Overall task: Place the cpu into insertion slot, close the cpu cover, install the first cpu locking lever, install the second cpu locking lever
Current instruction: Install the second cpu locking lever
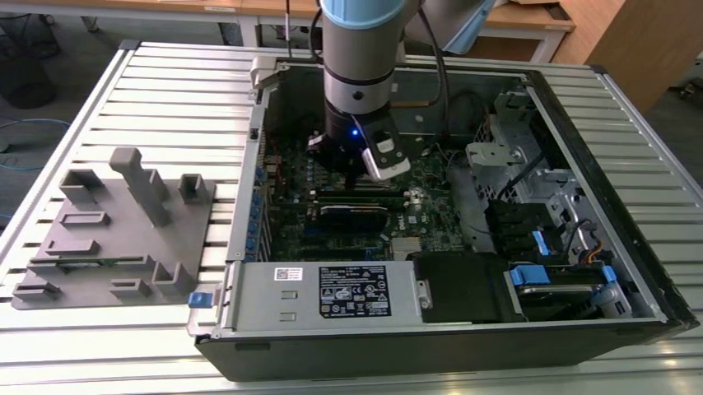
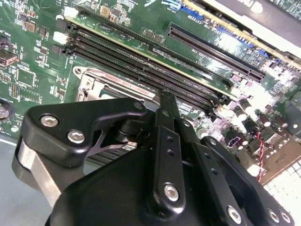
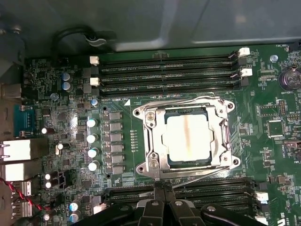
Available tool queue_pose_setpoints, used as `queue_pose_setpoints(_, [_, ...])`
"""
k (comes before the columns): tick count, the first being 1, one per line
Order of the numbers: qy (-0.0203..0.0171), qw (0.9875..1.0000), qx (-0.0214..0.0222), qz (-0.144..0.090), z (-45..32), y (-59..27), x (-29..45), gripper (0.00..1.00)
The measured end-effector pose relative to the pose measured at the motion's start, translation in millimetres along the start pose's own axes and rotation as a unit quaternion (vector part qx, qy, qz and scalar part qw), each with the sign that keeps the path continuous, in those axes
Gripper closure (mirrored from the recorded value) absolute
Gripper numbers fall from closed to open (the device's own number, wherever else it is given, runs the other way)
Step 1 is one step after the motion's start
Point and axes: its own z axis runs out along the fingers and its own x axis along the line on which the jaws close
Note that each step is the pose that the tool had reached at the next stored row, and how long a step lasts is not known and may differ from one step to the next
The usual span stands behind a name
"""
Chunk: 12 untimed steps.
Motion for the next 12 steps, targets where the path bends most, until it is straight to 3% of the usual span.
queue_pose_setpoints(2, [0.0002, 1.0000, -0.0025, 0.000, 0.7, -0.2, 0.9, 0.89])
queue_pose_setpoints(8, [0.0014, 0.9999, -0.0165, 0.001, 5.1, -0.7, 2.8, 0.89])
queue_pose_setpoints(12, [0.0016, 0.9998, -0.0176, 0.001, 6.7, -1.0, 3.2, 0.89])
